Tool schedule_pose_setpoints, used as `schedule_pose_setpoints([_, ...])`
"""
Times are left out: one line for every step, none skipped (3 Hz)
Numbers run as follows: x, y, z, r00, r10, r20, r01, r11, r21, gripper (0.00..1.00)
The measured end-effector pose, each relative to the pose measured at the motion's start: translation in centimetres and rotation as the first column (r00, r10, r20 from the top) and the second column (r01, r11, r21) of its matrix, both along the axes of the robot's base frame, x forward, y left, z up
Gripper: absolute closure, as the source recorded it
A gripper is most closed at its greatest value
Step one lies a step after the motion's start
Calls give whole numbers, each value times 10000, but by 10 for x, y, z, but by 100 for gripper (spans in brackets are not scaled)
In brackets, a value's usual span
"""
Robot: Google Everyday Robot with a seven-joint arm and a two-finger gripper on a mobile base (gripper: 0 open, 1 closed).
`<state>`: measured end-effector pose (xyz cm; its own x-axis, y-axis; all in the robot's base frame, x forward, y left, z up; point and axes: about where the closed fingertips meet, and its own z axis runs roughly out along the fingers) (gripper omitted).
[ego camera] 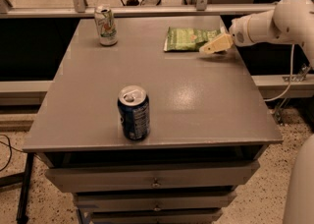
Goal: Move green jalapeno chip bag near pepsi can
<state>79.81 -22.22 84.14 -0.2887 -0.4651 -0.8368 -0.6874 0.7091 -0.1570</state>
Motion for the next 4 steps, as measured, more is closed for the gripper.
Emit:
schedule_pose_setpoints([2,-2,-5,10000,-62,9,62,10000,49,18])
schedule_pose_setpoints([1,-4,-6,9999,-120,52,119,9998,130,42])
schedule_pose_setpoints([-2,-5,-3,9998,-151,132,148,9996,238,64])
schedule_pose_setpoints([-9,0,19,9981,-15,613,-7,9994,347,88])
